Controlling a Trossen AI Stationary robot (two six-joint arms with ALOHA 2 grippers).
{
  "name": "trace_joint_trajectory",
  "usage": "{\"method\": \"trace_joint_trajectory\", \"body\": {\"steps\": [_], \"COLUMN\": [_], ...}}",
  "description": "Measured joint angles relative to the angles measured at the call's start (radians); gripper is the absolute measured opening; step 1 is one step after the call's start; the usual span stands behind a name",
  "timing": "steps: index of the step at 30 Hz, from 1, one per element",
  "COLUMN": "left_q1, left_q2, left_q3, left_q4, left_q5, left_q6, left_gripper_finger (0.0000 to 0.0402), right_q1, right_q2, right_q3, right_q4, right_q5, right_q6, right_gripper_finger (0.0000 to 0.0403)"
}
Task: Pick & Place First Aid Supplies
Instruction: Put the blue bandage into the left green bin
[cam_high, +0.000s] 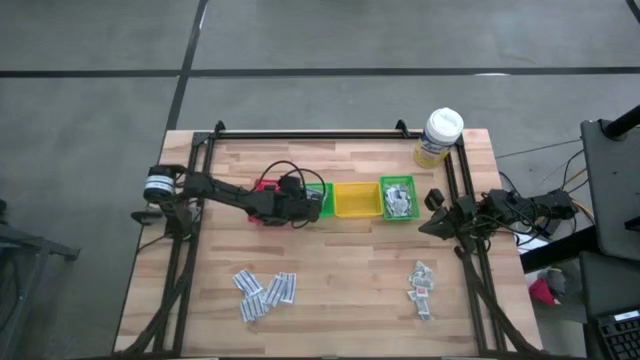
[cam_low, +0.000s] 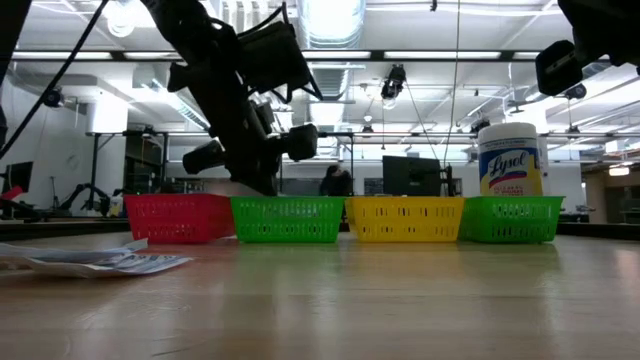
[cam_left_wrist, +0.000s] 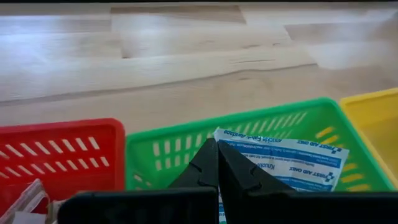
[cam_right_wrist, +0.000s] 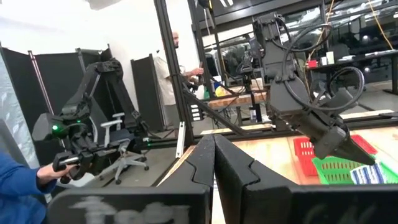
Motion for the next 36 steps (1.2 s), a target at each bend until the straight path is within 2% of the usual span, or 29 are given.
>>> {"method": "trace_joint_trajectory", "body": {"steps": [17,23,26,33,36], "left_q1": [0.000,0.000,0.000,0.000,0.000], "left_q2": [0.000,0.000,0.000,0.000,-0.003], "left_q3": [-0.001,-0.001,-0.001,-0.001,0.009], "left_q4": [0.005,0.005,0.005,0.004,0.001], "left_q5": [0.017,0.028,0.031,0.032,0.044], "left_q6": [0.002,0.049,0.082,0.094,0.151], "left_gripper_finger": [0.0000,0.0002,0.0020,0.0102,0.0125], "right_q1": [0.000,0.000,0.000,0.000,0.000], "right_q2": [0.000,0.000,0.000,0.000,0.000], "right_q3": [0.000,0.000,0.000,0.000,0.000], "right_q4": [0.001,0.001,0.001,0.003,0.002], "right_q5": [-0.004,-0.004,-0.004,-0.004,-0.004], "right_q6": [0.007,0.007,0.007,0.015,0.016], "right_gripper_finger": [0.0008,0.0008,0.0008,0.0008,0.0008]}}
